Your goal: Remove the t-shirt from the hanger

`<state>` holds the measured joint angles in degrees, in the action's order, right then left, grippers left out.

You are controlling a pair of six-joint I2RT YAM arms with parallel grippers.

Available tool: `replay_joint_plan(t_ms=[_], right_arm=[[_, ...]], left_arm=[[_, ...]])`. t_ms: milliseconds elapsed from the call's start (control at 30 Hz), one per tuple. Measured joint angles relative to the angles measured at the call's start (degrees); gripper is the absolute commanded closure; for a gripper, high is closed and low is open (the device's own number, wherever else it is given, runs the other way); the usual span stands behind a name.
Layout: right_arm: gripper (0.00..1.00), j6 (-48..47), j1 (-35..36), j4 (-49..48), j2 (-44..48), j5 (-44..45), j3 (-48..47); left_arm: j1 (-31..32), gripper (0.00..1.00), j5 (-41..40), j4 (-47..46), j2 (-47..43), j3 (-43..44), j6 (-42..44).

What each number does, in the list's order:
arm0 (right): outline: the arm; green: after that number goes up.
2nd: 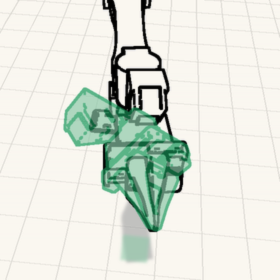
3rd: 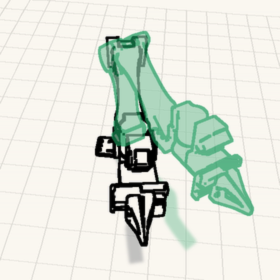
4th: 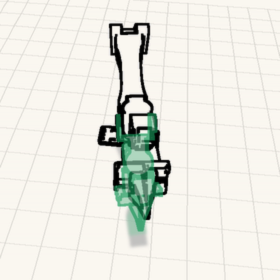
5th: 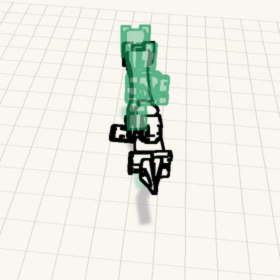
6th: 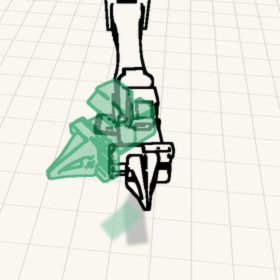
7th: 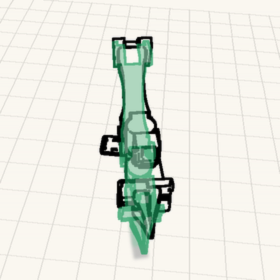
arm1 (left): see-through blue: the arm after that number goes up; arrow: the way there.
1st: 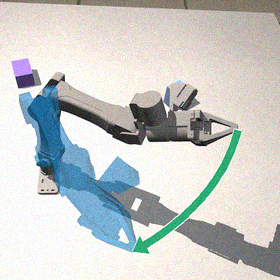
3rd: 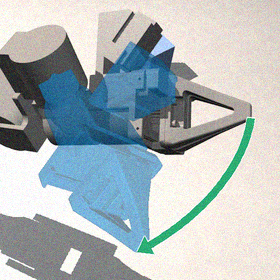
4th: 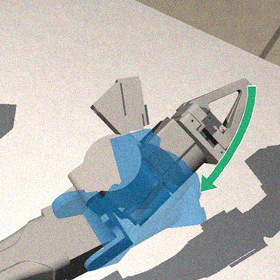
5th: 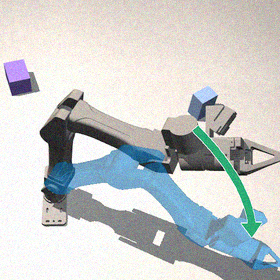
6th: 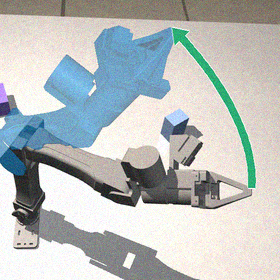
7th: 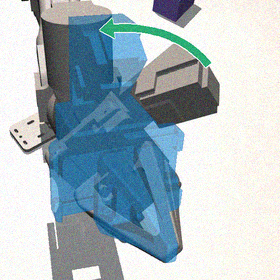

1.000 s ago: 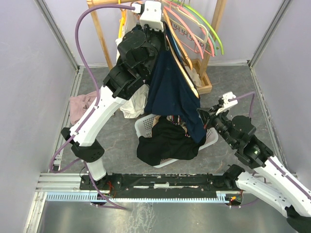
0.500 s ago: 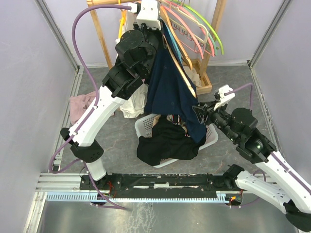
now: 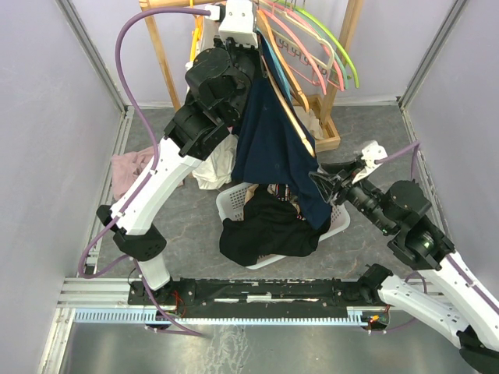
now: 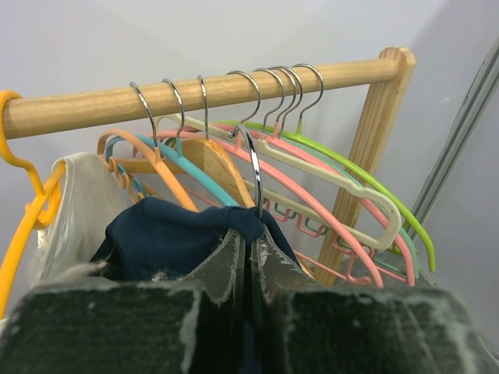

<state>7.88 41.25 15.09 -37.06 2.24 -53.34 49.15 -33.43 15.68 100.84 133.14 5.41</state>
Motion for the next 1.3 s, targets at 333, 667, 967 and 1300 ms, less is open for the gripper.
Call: replay_joint_plan(t_ms=[333, 667, 967, 1300], right_arm=[[0.55, -2.1, 0.0, -5.5, -4.6, -1.4, 0.3], [0.98, -3.2, 0.0, -9.7, -6.1, 0.1, 1.7], [0.98, -1.4, 0.0, -15.3, -1.0, 7.6, 9.6], [0.98, 3.3, 0.0, -20.9, -0.3, 10.8, 16.9]], left_arm=[[0.0, 0.97, -0.6, 0.0, 0.0, 0.0, 0.0], [0.0, 0.97, -1.0, 0.0, 0.0, 0.0, 0.0], [0.7, 0.97, -1.0, 2.2, 0.3, 2.5, -0.2], [1.2, 0.97, -0.9, 5.8, 0.9, 3.8, -2.7]])
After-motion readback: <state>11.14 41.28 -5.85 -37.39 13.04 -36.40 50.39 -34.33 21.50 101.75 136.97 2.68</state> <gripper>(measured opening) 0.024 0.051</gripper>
